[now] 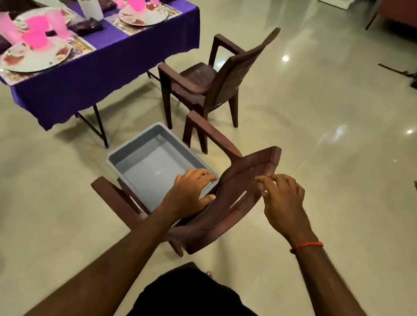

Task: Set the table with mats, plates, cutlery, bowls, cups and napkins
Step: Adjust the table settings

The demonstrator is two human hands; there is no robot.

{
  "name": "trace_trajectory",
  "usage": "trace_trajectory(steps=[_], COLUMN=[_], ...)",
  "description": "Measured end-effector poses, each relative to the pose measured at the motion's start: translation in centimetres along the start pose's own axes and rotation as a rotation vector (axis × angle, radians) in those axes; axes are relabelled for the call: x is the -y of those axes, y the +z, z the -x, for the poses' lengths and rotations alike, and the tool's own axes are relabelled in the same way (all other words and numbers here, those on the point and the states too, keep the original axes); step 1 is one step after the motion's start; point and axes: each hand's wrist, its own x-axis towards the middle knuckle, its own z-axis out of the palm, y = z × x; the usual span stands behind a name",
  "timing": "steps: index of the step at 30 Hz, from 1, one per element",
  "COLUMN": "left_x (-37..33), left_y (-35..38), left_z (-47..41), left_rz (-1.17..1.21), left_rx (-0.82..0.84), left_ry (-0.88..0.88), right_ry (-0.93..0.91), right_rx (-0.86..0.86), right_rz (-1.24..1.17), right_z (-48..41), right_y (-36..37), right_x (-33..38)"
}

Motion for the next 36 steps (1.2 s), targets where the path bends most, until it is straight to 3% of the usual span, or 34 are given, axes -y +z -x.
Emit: trace_trajectory(steps=[4,11,17,25,29,36], left_x=[-1.5,-2.2,-3.8,-9.2,-11.6,-13.7], left_y=[0.5,0.1,0.3,1.5,3.0,5.4], left_z=[-2.4,-2.8,-3.1,-3.8,-3.6,-3.1], left_rz=[0.007,0.002,0.114,0.342,0.331,0.29], left_rx=[-0.009,-0.058,0.082,-0.05,-0.012,0.058], left_ry=[0.003,-0.139,-0.424,-0.682,-0.746,-0.845], right_ry=[-0.051,-0.218,-0.376,-0.693,-0.826,-1.038], right_rx=[0.028,0.16,0.287,0.548,0.65,0.585], right_rz=[0.026,-0.019,-0.014,0.057,0.075,0.072], right_z=[-3.2,-9.5,-14.2,-18.3,-18.8,-18.9], right_y=[-0.6,-1.2,0.4,1.8,2.3,2.6], right_x=[-2.2,-3.4,-3.6,-6.4,-8.4,-9.9])
